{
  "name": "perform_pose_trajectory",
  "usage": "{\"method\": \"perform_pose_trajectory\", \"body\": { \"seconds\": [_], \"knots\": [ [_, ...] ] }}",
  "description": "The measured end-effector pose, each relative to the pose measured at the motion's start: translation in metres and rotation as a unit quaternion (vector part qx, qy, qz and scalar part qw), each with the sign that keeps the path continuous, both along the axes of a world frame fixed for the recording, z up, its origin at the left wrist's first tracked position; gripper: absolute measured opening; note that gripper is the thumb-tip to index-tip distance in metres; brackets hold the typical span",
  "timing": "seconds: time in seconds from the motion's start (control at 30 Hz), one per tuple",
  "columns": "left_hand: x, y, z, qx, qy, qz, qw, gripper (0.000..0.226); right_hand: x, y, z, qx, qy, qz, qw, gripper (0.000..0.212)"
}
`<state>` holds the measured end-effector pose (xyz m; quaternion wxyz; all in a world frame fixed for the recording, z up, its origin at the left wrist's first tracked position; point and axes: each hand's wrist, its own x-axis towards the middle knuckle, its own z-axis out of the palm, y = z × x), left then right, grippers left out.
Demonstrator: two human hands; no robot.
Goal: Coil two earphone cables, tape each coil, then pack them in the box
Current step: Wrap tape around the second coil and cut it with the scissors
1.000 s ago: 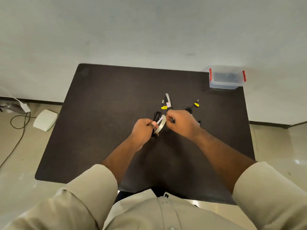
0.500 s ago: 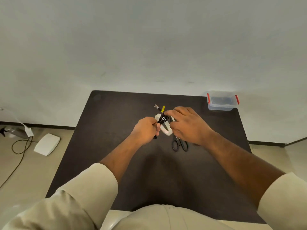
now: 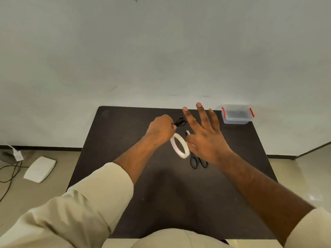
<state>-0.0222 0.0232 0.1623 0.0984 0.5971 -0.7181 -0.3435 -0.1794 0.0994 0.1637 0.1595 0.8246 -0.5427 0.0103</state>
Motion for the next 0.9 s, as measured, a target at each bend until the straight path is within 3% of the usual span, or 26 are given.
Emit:
{"method": "perform_pose_trajectory", "body": {
  "seconds": [0.27, 0.47, 0.63, 0.9],
  "knots": [
    [-0.004, 0.002, 0.005, -0.006, -0.029, -0.109, 0.994, 0.025, 0.001, -0.022, 0.002, 0.136, -0.098, -0.028, 0.985, 0.022],
    [-0.005, 0.010, 0.003, 0.049, 0.044, -0.134, 0.989, 0.028, -0.006, -0.024, 0.007, 0.182, -0.167, -0.021, 0.969, 0.019],
    [-0.005, 0.009, 0.004, 0.119, 0.084, -0.156, 0.977, 0.022, -0.016, -0.024, 0.003, 0.179, -0.203, 0.003, 0.963, 0.012],
    [-0.008, 0.008, 0.008, 0.127, 0.083, -0.169, 0.974, 0.019, -0.021, -0.025, -0.006, 0.120, -0.216, 0.080, 0.966, 0.007]
  ]
}}
